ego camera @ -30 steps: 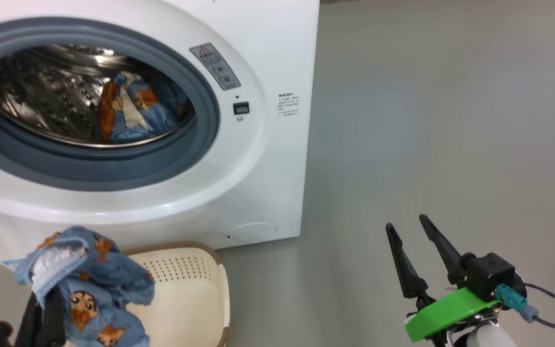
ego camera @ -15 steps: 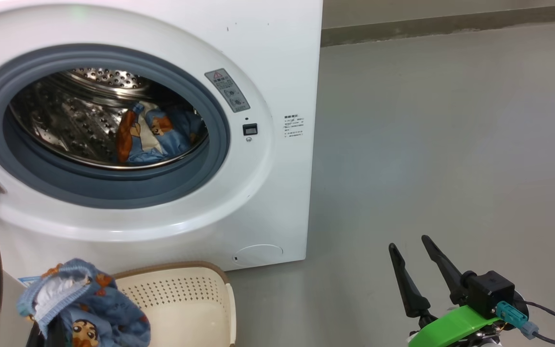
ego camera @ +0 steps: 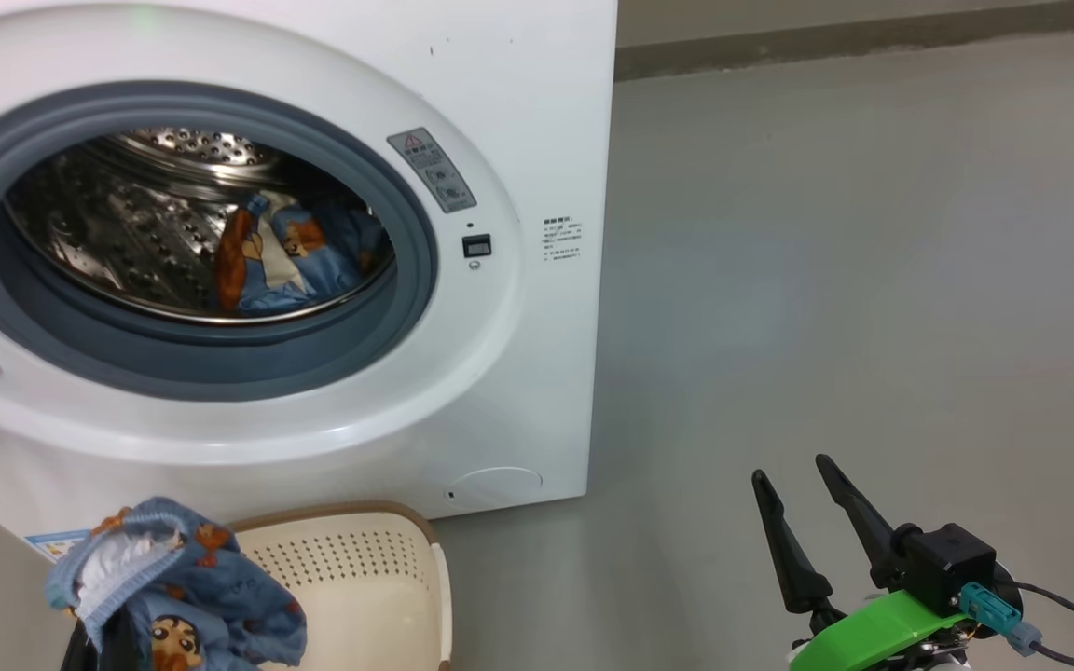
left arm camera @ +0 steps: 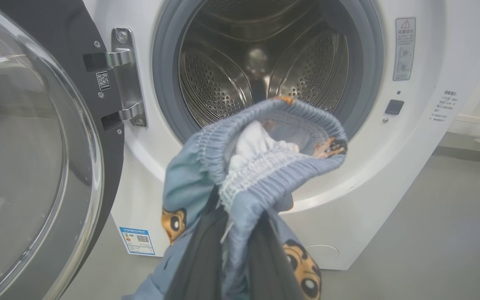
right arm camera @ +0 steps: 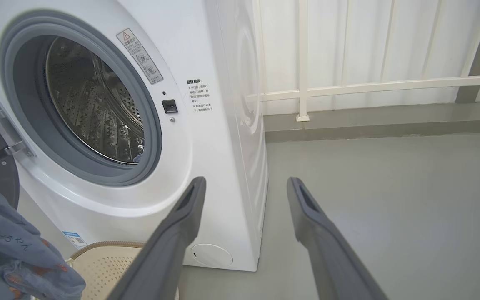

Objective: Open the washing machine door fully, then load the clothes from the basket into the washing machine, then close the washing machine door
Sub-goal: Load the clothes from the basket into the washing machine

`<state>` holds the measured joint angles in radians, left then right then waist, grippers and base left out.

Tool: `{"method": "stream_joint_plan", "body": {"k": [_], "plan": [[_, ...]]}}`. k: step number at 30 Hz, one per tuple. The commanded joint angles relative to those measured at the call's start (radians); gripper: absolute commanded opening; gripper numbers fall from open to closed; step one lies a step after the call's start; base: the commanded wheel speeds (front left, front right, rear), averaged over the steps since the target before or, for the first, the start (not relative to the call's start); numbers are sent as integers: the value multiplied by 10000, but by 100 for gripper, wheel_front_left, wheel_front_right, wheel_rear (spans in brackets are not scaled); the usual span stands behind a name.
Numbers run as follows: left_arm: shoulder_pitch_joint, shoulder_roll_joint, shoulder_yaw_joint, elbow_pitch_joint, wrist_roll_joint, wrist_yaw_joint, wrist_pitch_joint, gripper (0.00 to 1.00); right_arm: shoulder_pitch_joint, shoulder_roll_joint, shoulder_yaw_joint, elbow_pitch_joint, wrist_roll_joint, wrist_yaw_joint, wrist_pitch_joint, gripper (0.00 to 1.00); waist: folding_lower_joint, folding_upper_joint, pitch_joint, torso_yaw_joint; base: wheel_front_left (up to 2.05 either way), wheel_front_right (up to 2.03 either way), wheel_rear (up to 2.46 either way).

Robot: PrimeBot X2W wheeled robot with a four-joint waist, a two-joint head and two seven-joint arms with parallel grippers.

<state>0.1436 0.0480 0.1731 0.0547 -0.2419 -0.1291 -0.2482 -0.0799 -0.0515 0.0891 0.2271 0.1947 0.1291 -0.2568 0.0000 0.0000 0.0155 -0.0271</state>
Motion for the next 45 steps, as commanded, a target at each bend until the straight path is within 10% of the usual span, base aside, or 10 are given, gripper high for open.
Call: {"method": "stream_joint_plan", "body": {"k": [1, 17, 45], "plan": [[-508, 75, 232, -299, -119, -15, -135, 0, -88, 13, 298, -276, 135, 16, -49, 100, 0, 0, 160, -74, 0, 0, 0], [-3183, 282, 127, -145, -775, -15, -136, 0, -570, 13, 420, -548, 55, 16, -49, 100, 0, 0, 1662, -654, 0, 0, 0], [-9288, 2758, -169, 3385, -1503, -15, -136, 0, -1733, 13, 863, -1312, 415, 16, -49, 100, 0, 0, 5472, -1692, 0, 0, 0]]}}
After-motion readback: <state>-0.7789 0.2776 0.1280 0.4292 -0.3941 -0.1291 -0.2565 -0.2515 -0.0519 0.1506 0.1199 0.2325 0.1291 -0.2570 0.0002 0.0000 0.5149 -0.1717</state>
